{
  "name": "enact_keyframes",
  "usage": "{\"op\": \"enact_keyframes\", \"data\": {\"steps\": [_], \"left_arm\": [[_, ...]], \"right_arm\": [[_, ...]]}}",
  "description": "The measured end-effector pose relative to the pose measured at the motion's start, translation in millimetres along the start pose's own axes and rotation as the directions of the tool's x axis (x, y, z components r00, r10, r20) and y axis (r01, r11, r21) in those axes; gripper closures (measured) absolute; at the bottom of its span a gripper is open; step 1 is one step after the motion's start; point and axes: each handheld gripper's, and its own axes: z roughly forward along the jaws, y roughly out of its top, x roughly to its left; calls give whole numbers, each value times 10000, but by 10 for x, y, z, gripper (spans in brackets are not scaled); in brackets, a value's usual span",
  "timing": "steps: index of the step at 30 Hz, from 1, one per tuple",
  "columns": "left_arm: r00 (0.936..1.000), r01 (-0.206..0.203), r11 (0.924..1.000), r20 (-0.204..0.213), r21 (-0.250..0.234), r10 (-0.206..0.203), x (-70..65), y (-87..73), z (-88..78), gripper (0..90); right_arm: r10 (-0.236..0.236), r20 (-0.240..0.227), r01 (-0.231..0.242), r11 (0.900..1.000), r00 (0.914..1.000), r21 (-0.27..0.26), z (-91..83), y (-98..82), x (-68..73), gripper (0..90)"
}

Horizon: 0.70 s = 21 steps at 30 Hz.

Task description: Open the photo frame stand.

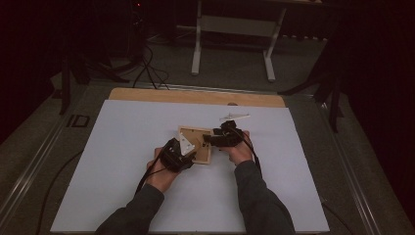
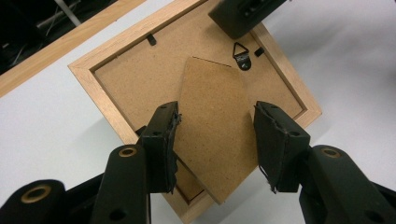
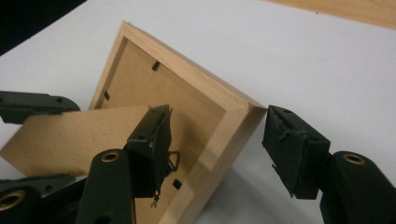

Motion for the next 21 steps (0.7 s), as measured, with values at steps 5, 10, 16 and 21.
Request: {"op": "enact_keyframes", "data": {"steps": [5,10,16,21], "left_arm": [[9998,-222,9998,7,-11,222,-3,-8,-12,520],[9997,-216,9998,59,-39,216,10,-13,-9,515],[9997,-242,9996,94,134,241,21,-20,12,506],[9931,776,9966,856,260,-796,116,-26,41,503]], "right_arm": [[148,-509,-142,9998,9986,134,46,-26,-44,421],[122,-542,-115,9998,9985,130,19,-31,-57,442],[38,-476,-32,9999,9989,109,9,-27,-36,446],[-245,-374,247,9997,9990,64,-12,-19,-3,452]]}}
